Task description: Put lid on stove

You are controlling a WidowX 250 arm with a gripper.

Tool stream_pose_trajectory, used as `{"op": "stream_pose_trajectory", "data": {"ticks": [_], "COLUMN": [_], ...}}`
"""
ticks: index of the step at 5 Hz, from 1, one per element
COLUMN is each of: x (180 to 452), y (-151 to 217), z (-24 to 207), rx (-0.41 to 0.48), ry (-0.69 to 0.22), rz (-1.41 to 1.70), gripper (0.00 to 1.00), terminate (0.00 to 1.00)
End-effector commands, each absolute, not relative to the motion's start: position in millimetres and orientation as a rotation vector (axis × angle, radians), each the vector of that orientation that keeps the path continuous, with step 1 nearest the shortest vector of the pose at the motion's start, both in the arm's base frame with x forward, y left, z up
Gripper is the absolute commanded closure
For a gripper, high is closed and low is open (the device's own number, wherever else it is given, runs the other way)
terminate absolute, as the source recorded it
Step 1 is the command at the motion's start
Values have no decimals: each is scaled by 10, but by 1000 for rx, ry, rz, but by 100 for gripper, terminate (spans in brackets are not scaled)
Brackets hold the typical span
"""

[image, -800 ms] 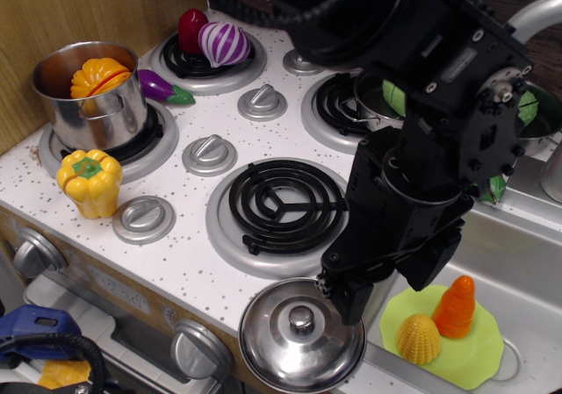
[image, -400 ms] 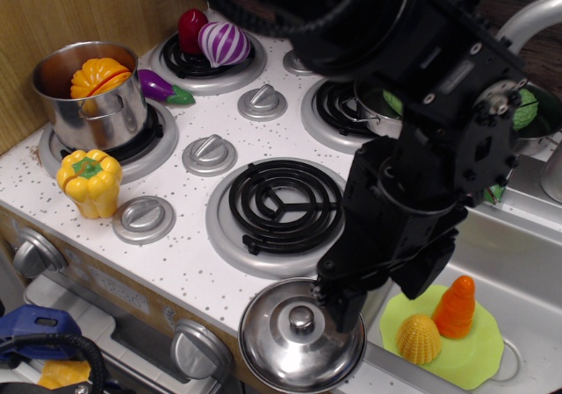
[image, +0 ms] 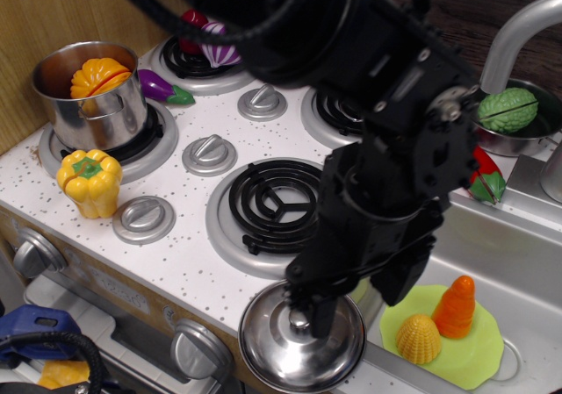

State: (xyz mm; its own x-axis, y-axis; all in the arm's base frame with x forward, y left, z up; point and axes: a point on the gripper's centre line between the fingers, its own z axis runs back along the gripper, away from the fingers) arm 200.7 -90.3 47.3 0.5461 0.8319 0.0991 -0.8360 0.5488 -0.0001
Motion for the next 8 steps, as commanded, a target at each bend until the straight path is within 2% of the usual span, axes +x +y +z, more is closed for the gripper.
{"op": "stream_pose_trajectory", "data": {"ticks": [1,4,5,8], "x": [2054,2046,2051,2077], "y": [-767,-666,-669,-656], "z": [455,259,215,55], "rx": [-7,-38,-46,-75], "ry": [-155,-169,-169,-187], "rz": [960,954,956,950], "gripper": [0,0,100,100], "terminate": [0,0,0,0]}}
